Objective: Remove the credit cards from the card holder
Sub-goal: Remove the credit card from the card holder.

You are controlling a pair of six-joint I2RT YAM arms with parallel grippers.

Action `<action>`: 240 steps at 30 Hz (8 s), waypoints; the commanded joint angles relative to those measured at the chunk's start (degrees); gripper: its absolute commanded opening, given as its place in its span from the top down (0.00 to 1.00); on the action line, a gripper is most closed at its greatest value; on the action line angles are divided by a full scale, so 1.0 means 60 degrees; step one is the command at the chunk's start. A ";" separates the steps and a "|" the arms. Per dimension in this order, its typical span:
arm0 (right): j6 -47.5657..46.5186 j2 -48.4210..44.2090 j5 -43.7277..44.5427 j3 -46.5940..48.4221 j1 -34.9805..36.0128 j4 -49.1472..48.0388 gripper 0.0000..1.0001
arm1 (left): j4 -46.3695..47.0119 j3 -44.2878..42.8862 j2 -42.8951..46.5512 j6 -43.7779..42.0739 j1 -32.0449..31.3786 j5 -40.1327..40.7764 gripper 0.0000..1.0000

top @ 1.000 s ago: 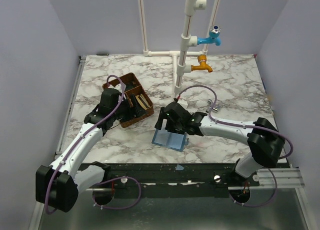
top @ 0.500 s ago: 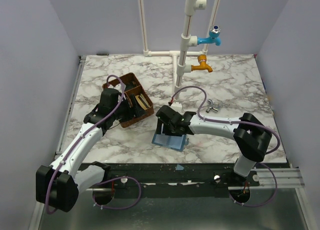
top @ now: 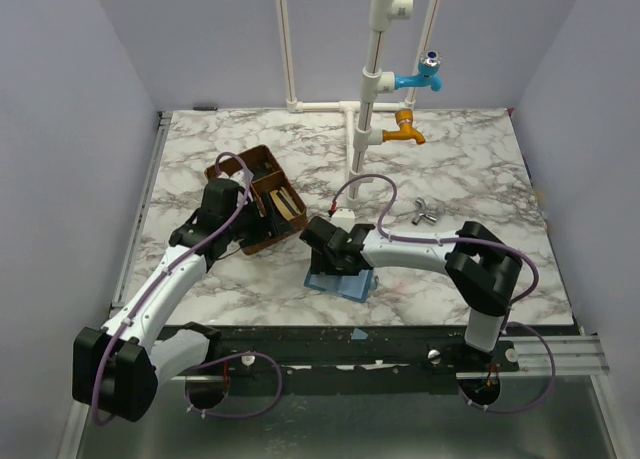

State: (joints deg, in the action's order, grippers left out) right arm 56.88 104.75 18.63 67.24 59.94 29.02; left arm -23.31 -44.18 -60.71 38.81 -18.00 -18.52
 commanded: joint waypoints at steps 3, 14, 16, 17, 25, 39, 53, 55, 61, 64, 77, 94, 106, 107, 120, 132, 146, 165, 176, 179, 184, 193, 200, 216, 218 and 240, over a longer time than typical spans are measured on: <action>-0.0052 0.0438 0.0648 0.0169 0.0095 0.0699 0.37 | 0.0146 0.0474 -0.0132 0.0093 0.0041 -0.0107 0.24; -0.0553 -0.0120 0.0728 -0.1033 0.0083 0.0001 0.73 | 0.0461 0.0968 -0.0508 0.0361 -0.0256 -0.0268 0.29; -0.0813 -0.0416 0.0690 -0.1392 0.0073 -0.0427 0.76 | 0.0523 0.1041 -0.0624 0.0422 -0.0357 -0.0275 0.32; -0.0957 -0.0575 0.0667 -0.1587 0.0079 -0.0701 0.79 | 0.0574 0.1071 -0.0682 0.0464 -0.0421 -0.0293 0.34; -0.2115 -0.1932 -0.0098 -0.3101 -0.0231 -0.2784 0.95 | 0.1001 0.1088 -0.1356 0.0832 -0.1255 -0.0334 0.59; -0.2801 -0.3528 -0.1612 -0.5022 -0.1322 -0.5130 0.80 | 0.1512 -0.0077 -0.3479 0.1309 -0.3009 -0.0099 0.93; -0.2137 -0.4001 -0.0871 -0.4906 -0.1366 -0.3959 0.74 | 0.1467 -0.1864 -0.5775 0.1384 -0.3840 0.0201 1.00; -0.2120 -0.4000 -0.0811 -0.4891 -0.1375 -0.3817 0.76 | 0.1466 -0.2019 -0.6019 0.1362 -0.3857 0.0232 1.00; -0.1960 -0.4247 -0.0612 -0.4977 -0.1369 -0.3570 0.79 | 0.1396 -0.2248 -0.6391 0.1297 -0.4014 0.0252 1.00; -0.1913 -0.4377 -0.0524 -0.4999 -0.1364 -0.3469 0.80 | 0.1346 -0.2332 -0.6484 0.1281 -0.4089 0.0288 1.00; -0.1825 -0.4703 -0.0309 -0.4970 -0.1372 -0.3174 0.79 | 0.1231 -0.2920 -0.6980 0.1193 -0.4425 0.0208 1.00; -0.0678 -0.7321 0.1413 -0.4398 -0.1374 -0.0485 0.23 | 0.1164 -0.3965 -0.7740 0.1346 -0.5071 -0.0307 1.00; -0.0321 -0.7851 0.1074 -0.4646 -0.1365 -0.0119 0.23 | 0.1265 -0.4426 -0.8460 0.1431 -0.5116 -0.0379 1.00; -0.0327 -0.7801 0.1008 -0.4631 -0.1368 -0.0179 0.23 | 0.1246 -0.4401 -0.8307 0.1388 -0.5115 -0.0353 1.00; -0.0424 -0.7230 -0.0547 -0.4713 -0.1377 -0.1737 0.25 | 0.0927 -0.3227 -0.6259 0.0862 -0.4655 0.0333 0.98; -0.0420 -0.6243 -0.2009 -0.5055 -0.1615 -0.3413 0.29 | 0.1537 -0.0983 -0.4596 0.0652 -0.3619 0.0223 0.98; -0.0209 -0.4845 -0.4670 -0.5911 -0.3161 -0.5633 0.56 | 0.1731 -0.0715 -0.4587 0.0529 -0.3572 -0.0121 0.99; -0.0274 -0.3988 -0.4693 -0.6210 -0.3273 -0.5855 0.61 | 0.1980 -0.0575 -0.5009 0.0654 -0.3707 -0.0282 1.00; -0.0171 -0.3716 -0.4913 -0.6373 -0.3281 -0.6264 0.62 | 0.1990 -0.0693 -0.5441 0.0713 -0.3829 -0.0242 1.00; -0.0109 -0.3685 -0.4937 -0.6430 -0.3289 -0.6362 0.63 | 0.2038 -0.0718 -0.5549 0.0741 -0.3877 -0.0238 1.00; -0.0076 -0.3695 -0.4954 -0.6418 -0.3281 -0.6374 0.65 | 0.2037 -0.0796 -0.5715 0.0782 -0.3925 -0.0238 1.00; -0.0083 -0.3645 -0.4965 -0.6402 -0.3283 -0.6352 0.67 | 0.1980 -0.0879 -0.5894 0.0788 -0.3945 -0.0192 1.00; 0.0058 -0.3572 -0.5219 -0.6716 -0.3346 -0.6844 0.69 | 0.1884 -0.0941 -0.6000 0.0794 -0.3960 -0.0165 1.00; 0.0481 -0.3492 -0.6205 -0.7414 -0.3780 -0.8403 0.81 | 0.1663 -0.1095 -0.6198 0.0758 -0.4031 -0.0124 1.00; 0.0521 -0.3424 -0.6264 -0.7446 -0.3780 -0.8517 0.82 | 0.1628 -0.1138 -0.6218 0.0760 -0.4071 -0.0124 1.00; 0.0690 -0.3564 -0.6135 -0.8013 -0.4102 -0.8896 0.94 | 0.0856 -0.1205 -0.6562 0.0754 -0.3854 0.0577 1.00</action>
State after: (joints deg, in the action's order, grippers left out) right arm 60.77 83.92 -17.56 20.58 35.86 -23.64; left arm -13.47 -51.79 -97.06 43.81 -41.63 -19.16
